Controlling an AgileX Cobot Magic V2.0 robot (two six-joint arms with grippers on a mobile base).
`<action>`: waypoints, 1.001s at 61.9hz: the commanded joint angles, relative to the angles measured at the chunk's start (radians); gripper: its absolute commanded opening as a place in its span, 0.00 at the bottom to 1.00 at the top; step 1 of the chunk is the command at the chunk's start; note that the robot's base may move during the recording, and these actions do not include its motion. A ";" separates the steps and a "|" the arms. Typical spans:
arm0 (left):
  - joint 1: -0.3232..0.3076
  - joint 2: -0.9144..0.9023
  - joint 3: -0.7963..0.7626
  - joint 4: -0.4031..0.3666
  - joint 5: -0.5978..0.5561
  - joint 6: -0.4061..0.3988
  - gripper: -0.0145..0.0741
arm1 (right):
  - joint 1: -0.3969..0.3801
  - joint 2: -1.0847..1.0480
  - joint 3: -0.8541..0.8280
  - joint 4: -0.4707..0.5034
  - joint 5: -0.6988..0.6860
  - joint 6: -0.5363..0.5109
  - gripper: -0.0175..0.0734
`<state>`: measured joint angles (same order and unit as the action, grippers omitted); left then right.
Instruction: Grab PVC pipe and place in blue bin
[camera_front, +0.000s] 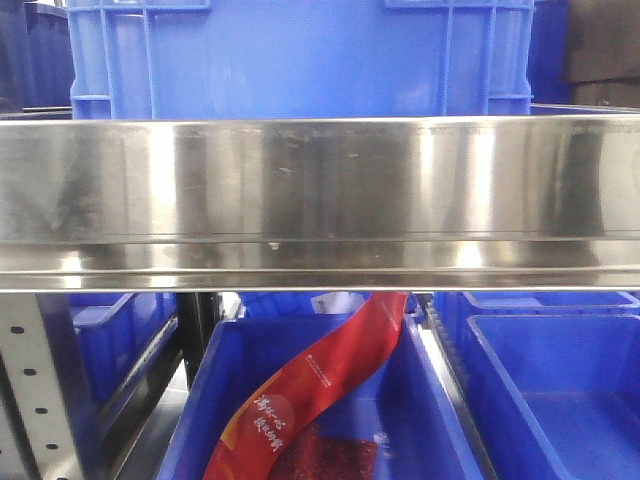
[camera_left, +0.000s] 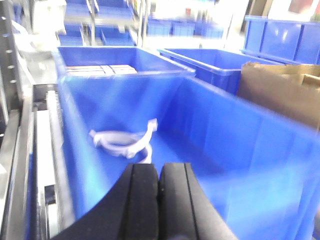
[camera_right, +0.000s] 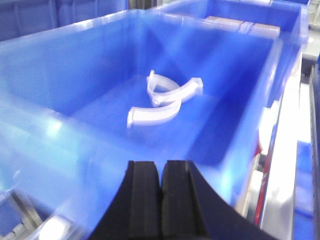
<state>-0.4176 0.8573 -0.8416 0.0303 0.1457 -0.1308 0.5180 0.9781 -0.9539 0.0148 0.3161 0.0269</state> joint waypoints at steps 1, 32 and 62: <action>0.005 -0.102 0.116 0.000 -0.117 0.000 0.04 | -0.010 -0.113 0.101 -0.002 -0.143 0.014 0.01; 0.098 -0.508 0.391 0.000 -0.128 0.000 0.04 | -0.100 -0.511 0.372 -0.002 -0.152 0.014 0.01; 0.098 -0.527 0.391 0.000 -0.146 0.000 0.04 | -0.100 -0.528 0.372 -0.002 -0.166 0.014 0.01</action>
<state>-0.3248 0.3343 -0.4538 0.0303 0.0215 -0.1308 0.4224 0.4553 -0.5852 0.0148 0.1779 0.0388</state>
